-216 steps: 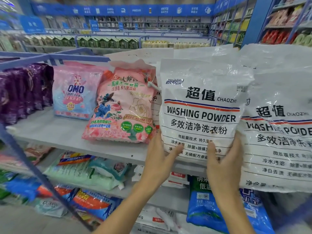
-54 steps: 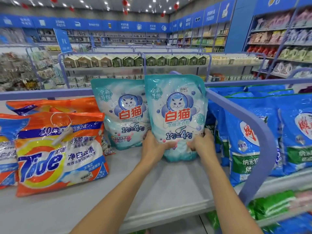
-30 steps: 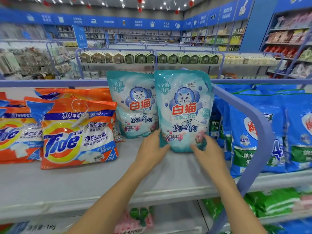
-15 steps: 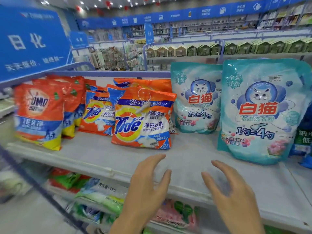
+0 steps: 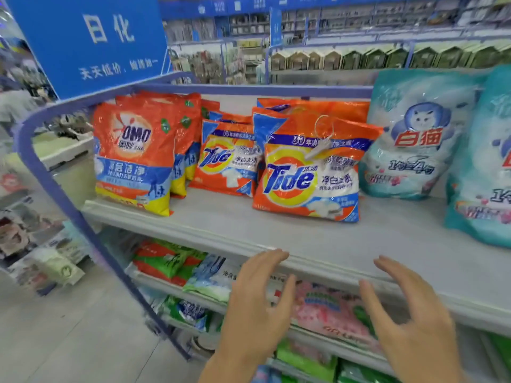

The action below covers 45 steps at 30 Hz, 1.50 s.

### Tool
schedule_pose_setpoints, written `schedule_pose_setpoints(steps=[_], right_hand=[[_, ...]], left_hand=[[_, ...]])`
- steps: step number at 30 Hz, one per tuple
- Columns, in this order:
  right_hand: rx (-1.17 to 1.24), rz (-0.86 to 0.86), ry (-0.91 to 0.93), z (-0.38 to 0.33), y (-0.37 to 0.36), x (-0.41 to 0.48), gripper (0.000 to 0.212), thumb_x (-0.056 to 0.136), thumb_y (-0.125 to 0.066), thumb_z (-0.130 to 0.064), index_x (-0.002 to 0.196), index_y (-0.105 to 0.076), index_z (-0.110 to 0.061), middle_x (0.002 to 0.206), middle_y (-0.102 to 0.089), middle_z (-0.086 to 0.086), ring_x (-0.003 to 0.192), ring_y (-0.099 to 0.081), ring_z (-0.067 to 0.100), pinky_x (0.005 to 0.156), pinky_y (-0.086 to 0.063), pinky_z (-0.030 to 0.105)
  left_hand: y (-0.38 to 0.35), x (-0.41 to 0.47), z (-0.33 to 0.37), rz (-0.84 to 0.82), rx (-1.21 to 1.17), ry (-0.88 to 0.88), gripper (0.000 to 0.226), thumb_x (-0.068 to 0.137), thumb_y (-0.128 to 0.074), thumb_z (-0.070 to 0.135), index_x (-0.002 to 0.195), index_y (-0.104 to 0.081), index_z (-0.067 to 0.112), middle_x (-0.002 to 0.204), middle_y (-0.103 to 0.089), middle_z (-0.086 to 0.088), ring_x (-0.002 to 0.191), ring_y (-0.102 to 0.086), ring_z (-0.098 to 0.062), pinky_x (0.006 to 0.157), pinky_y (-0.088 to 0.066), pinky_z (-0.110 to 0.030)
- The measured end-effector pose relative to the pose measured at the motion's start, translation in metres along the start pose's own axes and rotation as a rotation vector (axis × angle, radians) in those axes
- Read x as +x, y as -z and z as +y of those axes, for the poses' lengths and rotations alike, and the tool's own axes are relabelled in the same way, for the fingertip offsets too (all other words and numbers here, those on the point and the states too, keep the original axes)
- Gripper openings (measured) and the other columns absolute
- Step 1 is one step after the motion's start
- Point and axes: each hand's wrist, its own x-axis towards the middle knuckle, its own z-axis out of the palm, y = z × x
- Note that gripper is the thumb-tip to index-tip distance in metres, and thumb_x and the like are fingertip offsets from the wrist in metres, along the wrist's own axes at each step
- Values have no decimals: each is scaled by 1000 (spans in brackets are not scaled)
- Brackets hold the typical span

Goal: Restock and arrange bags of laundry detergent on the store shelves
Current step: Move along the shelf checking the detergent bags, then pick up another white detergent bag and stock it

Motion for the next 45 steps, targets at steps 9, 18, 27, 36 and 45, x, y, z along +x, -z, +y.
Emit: schedule_pose_setpoints(steps=[9,18,27,36,45], right_hand=[[-63,-269,-190,-41,-62,-102,44,91,-64,-43,131,-64,-25,136,-61,-12,131,-53,6,112,-39,25],[-125,-383,-407,-34,-70,-168,46,95,-63,-46,136,-60,-28,135,-58,-19,127,-49,-2,110,-33,13],[-71,-390,-592,-11,-11,-220,51,94,-60,-53,142,-53,-37,143,-50,-23,135,-42,-2,106,-34,17],[51,-444,-657,-17,15,-249,69,83,-53,-67,144,-52,-36,148,-51,-17,139,-44,7,118,-37,44],[72,-495,-552,-15,-63,-182,46,96,-59,-53,139,-49,-43,141,-51,-22,132,-48,4,108,-40,32]], left_hand=[[53,-45,-94,-175,13,118,37,96,-67,34,133,-60,34,132,-59,21,128,-50,4,108,-40,-18],[54,-100,-119,-262,-7,247,36,96,-68,28,132,-63,29,131,-59,20,125,-52,0,110,-42,-32],[38,-159,-92,-287,6,259,35,96,-68,30,130,-62,33,130,-62,21,126,-53,-2,107,-44,-31],[36,-213,-81,-238,3,314,32,95,-68,30,120,-58,48,120,-64,27,117,-57,5,101,-49,-33],[28,-146,-148,-211,45,336,40,97,-61,44,136,-55,37,133,-61,18,124,-55,-3,104,-50,-40]])
